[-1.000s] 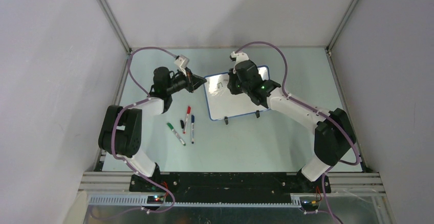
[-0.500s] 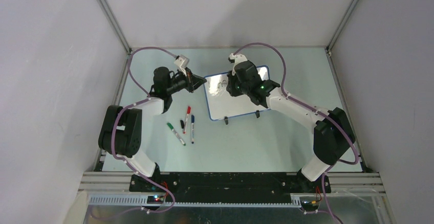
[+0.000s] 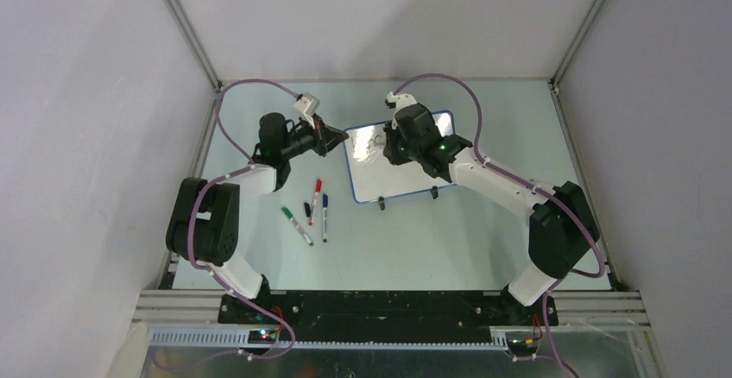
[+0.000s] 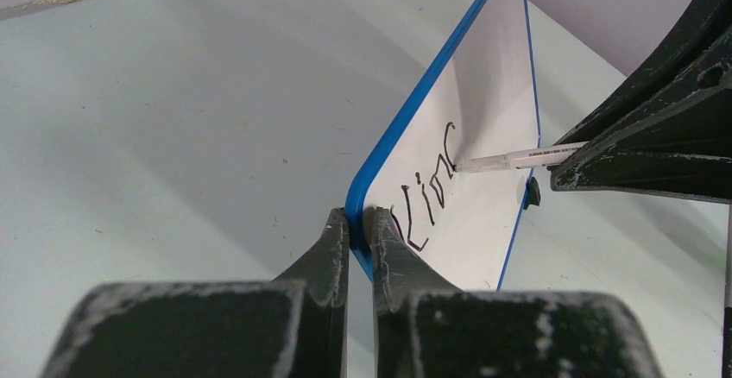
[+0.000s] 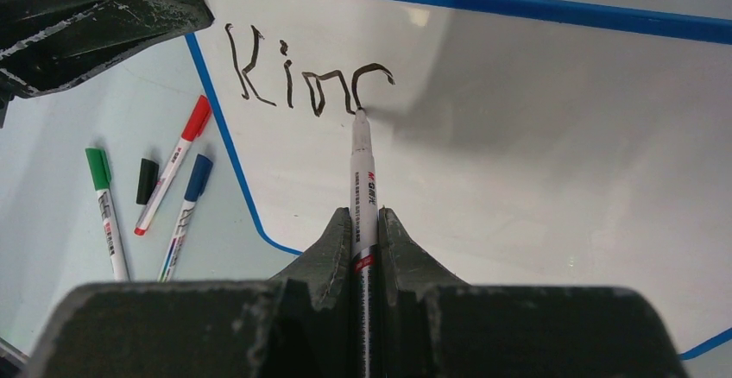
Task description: Write a sentence on the whiteboard
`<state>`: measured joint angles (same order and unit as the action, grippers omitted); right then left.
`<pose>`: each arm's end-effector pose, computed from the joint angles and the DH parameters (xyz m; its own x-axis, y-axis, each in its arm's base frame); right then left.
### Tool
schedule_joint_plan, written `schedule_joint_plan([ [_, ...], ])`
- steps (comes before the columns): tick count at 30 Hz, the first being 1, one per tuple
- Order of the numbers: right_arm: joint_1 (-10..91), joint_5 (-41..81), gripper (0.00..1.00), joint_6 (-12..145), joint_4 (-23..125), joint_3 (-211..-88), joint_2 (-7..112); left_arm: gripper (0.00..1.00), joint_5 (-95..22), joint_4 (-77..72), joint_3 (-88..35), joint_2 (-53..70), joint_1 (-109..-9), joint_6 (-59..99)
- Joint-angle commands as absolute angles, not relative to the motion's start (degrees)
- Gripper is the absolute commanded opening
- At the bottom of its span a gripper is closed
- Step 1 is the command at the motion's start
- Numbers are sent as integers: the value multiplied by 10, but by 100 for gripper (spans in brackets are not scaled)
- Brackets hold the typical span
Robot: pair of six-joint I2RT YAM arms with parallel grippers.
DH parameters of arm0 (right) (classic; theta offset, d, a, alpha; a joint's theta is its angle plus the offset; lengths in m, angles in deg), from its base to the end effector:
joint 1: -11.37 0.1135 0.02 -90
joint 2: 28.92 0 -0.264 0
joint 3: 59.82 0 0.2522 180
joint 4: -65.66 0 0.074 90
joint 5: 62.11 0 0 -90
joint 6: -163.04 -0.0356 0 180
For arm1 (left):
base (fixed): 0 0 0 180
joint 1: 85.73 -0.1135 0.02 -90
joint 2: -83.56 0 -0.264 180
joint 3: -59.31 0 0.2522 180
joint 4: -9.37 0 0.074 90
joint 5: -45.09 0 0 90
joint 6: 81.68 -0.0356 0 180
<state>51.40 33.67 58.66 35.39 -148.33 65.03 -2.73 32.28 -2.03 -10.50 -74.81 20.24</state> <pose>0.2918 0.2404 0.2891 -0.5763 -0.1614 -0.8011 -0.4482 0.8821 0.1447 0.3389 -0.0897 0.2234 -0.3269 -0.0928 -0.9405 0.7385 0.5960 -0.3155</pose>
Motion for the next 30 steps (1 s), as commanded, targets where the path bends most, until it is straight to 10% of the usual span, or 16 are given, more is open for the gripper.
schedule_joint_plan([
  [1,505,376,0,594,342,-1506,642,0,-47,283,-11,-100,-738,154],
  [30,499,358,0,590,363,-1530,627,0,-48,282,-10,-98,-737,153],
])
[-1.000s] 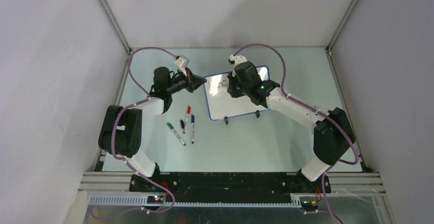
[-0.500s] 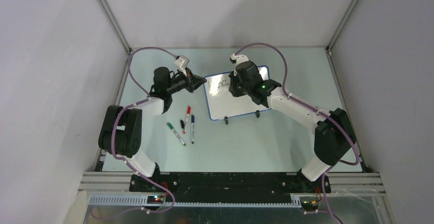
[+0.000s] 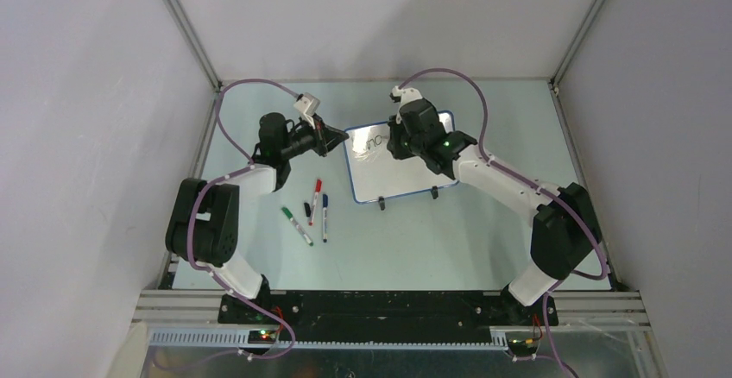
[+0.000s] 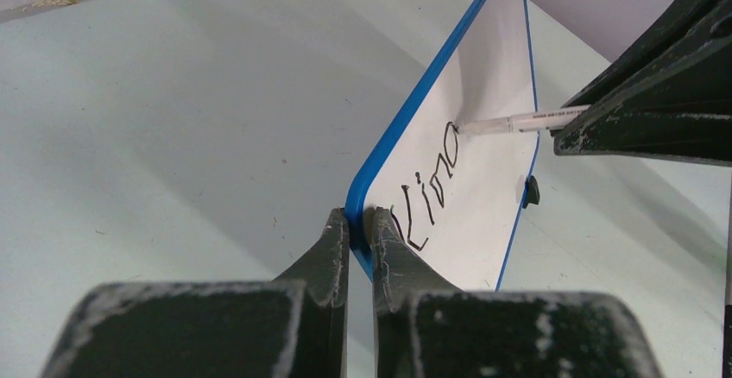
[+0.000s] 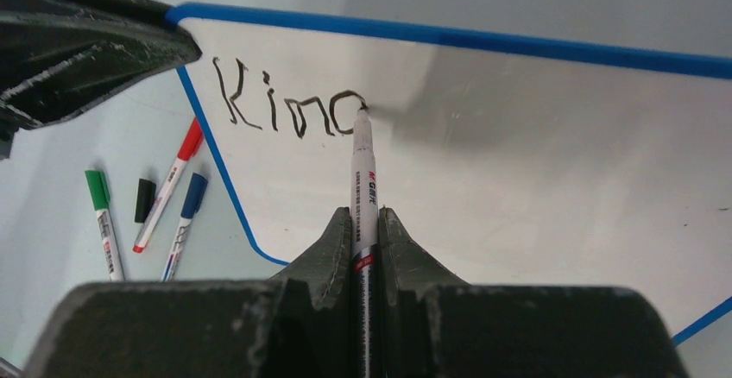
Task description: Write a sentence on the whiteboard
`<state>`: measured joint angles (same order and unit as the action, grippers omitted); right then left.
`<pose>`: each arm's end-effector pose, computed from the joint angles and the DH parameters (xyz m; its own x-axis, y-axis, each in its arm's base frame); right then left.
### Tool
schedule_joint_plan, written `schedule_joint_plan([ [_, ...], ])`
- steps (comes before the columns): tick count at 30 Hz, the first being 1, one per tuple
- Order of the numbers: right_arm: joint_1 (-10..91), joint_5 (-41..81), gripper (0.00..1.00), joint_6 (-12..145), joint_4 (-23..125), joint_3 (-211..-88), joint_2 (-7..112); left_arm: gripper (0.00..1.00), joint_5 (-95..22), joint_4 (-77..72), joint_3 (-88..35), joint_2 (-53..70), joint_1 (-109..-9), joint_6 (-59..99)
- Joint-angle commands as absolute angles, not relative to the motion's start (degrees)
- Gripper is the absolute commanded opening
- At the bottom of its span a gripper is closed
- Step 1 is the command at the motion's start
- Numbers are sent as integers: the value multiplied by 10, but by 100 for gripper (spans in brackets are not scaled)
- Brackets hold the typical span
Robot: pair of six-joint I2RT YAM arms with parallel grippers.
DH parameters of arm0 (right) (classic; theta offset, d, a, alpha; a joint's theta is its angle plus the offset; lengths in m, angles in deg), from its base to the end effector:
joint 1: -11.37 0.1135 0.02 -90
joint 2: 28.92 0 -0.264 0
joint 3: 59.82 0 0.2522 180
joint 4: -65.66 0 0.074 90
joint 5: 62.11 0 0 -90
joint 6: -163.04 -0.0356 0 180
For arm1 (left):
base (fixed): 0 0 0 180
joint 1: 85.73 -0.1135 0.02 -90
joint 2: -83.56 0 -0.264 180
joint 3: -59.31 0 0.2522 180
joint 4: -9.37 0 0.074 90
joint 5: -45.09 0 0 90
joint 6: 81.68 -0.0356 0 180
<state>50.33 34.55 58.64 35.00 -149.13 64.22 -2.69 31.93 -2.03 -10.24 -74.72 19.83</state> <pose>0.2952 0.2334 0.2983 -0.5633 -0.1378 -0.8147 -0.4234 0.8948 0.1414 0.3382 -0.0902 0.2243 -0.3233 -0.0877 -0.9422 0.7416 0.5950 -0.3098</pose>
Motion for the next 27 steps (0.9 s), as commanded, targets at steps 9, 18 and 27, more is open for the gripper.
schedule_joint_plan([
  [9,498,358,0,591,357,-1555,642,0,-48,281,-10,-98,-737,152],
  [18,497,357,0,590,351,-1571,660,0,-48,280,-10,-97,-737,151],
  [27,494,357,0,590,348,-1573,667,0,-48,279,-10,-97,-736,150],
])
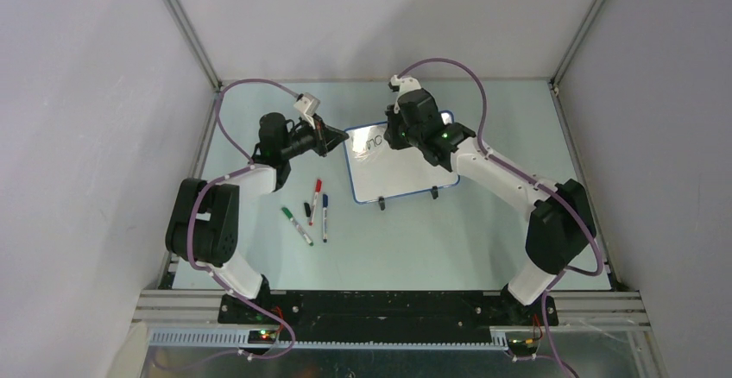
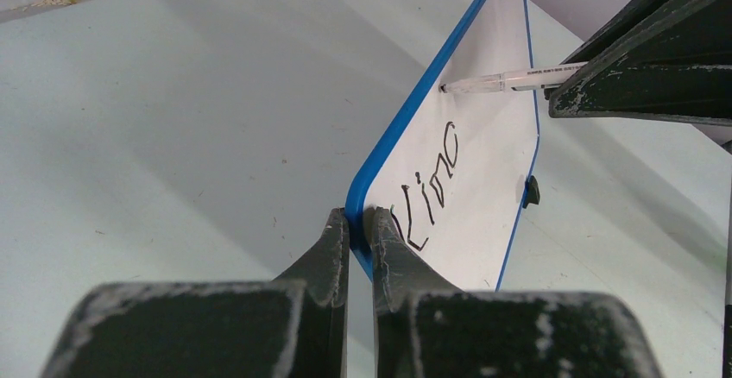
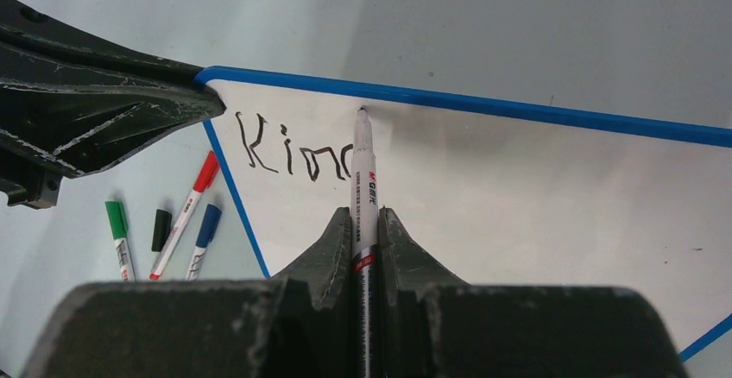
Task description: Write a sentence on the whiteboard
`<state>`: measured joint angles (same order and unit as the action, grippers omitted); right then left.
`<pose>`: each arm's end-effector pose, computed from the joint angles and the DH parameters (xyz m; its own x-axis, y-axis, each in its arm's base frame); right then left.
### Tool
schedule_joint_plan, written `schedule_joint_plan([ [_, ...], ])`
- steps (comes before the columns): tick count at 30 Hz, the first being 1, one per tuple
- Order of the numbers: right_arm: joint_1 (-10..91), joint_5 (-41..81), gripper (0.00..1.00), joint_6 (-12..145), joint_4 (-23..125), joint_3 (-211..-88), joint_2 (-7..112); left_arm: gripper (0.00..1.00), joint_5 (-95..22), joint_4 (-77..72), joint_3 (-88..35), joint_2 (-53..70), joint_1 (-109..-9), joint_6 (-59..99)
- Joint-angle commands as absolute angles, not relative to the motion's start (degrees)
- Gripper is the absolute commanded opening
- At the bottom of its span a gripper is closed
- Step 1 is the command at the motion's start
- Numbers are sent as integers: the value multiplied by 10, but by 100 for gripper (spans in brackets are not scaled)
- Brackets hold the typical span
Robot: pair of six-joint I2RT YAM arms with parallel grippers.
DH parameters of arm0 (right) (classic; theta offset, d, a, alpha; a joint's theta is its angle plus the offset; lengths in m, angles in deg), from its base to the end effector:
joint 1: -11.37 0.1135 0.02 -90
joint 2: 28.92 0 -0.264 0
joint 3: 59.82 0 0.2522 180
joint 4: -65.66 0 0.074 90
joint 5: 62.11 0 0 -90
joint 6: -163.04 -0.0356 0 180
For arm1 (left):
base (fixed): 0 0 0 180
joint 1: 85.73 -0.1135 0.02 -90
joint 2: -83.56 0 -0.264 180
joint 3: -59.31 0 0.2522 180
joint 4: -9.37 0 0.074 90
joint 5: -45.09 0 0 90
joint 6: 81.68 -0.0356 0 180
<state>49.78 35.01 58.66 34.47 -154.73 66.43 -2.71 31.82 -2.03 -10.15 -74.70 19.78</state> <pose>0.3083 0.2388 0.3171 -0.5306 -0.1062 -0.8409 -0.4150 0.8976 0.1485 0.3379 -0.0902 0.2246 -0.3229 -0.0870 -0.9424 0.7418 0.5951 -0.3091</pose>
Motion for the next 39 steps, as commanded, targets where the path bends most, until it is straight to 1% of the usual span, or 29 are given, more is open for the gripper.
schedule_joint_plan([
  [1,493,357,0,590,348,-1573,668,0,-49,279,-10,-97,-737,150],
  [18,495,356,0,584,326,-1565,667,0,-50,278,-10,-96,-737,149],
  [39,505,354,0,577,316,-1515,642,0,-52,274,-11,-95,-736,147],
])
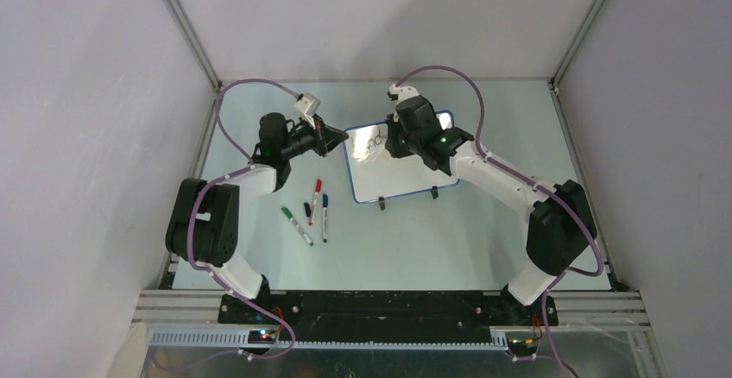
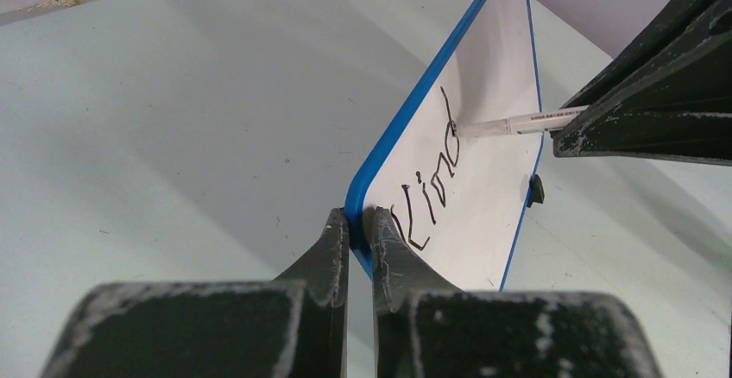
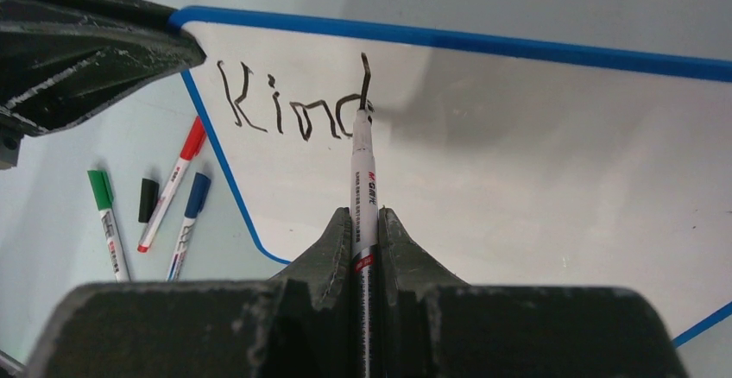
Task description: Write a sentence on the whiteboard
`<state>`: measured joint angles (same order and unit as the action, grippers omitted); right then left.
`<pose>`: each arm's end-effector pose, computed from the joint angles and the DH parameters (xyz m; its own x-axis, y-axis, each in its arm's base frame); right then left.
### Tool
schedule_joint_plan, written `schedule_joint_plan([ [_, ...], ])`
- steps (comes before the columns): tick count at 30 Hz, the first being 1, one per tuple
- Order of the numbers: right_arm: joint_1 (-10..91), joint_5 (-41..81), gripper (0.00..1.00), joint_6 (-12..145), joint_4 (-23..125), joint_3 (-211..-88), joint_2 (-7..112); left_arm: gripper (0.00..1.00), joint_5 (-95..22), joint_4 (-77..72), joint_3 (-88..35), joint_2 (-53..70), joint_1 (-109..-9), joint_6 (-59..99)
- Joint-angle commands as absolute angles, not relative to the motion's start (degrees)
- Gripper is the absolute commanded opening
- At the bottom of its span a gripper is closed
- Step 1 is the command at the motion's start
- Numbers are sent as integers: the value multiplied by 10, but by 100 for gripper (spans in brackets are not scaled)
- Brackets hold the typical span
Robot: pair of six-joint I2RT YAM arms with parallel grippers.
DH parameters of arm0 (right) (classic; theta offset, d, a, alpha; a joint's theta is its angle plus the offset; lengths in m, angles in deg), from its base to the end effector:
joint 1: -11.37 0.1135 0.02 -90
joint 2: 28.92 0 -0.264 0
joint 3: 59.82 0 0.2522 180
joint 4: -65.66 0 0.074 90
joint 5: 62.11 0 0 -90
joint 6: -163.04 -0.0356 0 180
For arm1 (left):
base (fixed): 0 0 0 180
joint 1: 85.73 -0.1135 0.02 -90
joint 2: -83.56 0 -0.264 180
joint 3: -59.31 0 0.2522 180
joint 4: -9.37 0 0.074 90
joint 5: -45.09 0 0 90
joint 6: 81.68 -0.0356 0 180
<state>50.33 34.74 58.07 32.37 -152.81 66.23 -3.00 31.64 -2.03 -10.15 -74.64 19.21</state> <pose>0.3019 0.2386 0.3035 -0.5774 -0.1371 -0.8048 -0.4136 0.8991 0.1436 0.3379 -0.0905 0.2243 -0.3180 -0.0809 -0.9446 0.7418 0.5993 -0.3010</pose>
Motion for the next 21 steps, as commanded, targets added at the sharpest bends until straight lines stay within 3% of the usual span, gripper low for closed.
schedule_joint_plan([
  [1,505,355,0,577,315,-1512,641,0,-52,275,-10,-96,-736,147],
  [21,496,313,0,581,355,-1492,582,0,-52,276,-8,-94,-735,146],
])
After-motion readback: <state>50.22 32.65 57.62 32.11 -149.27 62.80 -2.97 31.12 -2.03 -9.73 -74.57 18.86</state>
